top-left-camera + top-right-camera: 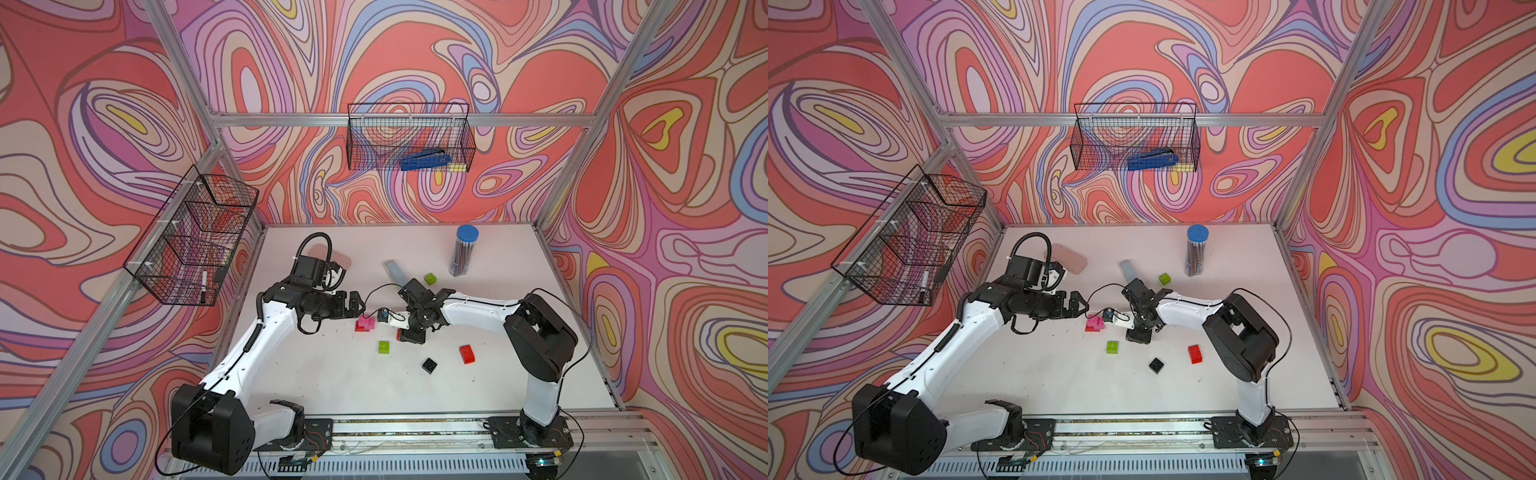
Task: Assemble the letter s with lego
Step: Pick up the lego brick from the center of the board, then assemble the lego brick with the lego brick.
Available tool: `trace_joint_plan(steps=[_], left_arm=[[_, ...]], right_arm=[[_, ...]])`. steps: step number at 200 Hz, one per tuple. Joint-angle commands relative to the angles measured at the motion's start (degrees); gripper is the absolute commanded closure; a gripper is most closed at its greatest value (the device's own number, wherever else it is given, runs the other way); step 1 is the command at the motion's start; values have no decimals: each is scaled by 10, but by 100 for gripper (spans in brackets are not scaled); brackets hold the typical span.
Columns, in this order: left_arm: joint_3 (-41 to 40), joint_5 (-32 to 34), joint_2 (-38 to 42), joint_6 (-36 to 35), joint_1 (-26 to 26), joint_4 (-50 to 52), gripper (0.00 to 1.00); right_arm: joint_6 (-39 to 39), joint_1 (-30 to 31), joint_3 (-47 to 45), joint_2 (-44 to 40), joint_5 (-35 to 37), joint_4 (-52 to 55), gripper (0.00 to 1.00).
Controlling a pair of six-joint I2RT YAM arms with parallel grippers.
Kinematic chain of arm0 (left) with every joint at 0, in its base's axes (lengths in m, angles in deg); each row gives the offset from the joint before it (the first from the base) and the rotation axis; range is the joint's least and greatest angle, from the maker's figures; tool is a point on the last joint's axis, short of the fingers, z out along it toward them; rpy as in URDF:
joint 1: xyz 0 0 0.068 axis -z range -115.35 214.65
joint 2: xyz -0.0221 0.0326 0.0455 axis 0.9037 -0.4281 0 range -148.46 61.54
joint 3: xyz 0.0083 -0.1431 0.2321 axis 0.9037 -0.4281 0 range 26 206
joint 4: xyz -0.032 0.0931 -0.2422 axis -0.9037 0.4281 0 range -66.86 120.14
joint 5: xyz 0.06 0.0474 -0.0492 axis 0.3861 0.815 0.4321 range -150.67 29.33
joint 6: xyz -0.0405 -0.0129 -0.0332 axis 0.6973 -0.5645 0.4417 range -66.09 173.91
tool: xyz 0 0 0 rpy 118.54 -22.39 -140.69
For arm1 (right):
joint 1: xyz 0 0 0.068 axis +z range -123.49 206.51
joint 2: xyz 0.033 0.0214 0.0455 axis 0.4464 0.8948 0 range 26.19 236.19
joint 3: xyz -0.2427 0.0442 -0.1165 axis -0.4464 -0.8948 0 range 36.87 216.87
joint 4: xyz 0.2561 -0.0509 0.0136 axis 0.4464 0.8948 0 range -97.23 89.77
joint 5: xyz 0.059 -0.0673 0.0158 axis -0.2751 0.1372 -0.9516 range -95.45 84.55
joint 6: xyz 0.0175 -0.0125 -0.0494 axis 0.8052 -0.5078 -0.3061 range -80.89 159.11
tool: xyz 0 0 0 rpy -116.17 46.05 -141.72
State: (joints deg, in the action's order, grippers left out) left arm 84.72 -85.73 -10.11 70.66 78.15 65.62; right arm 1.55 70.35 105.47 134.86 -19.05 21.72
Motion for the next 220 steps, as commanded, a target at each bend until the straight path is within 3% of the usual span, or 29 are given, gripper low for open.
trace_joint_plan(steps=[1, 26, 48, 84, 133, 220], left_arm=[[-2, -6, 2, -1, -3, 8, 0], [-2, -4, 2, -1, -3, 9, 0], [-1, 2, 5, -2, -4, 12, 0], [3, 6, 8, -4, -9, 16, 0], [4, -1, 7, -1, -16, 20, 0], [4, -3, 8, -4, -18, 18, 0]], right_arm=[[1, -1, 15, 10, -12, 15, 73], [4, -1, 28, 19, -13, 37, 82], [11, -1, 39, 15, -8, 53, 84], [33, 7, 44, -32, -26, 55, 83], [53, 65, 37, -64, -28, 55, 82], [70, 90, 40, -31, -3, 26, 82]])
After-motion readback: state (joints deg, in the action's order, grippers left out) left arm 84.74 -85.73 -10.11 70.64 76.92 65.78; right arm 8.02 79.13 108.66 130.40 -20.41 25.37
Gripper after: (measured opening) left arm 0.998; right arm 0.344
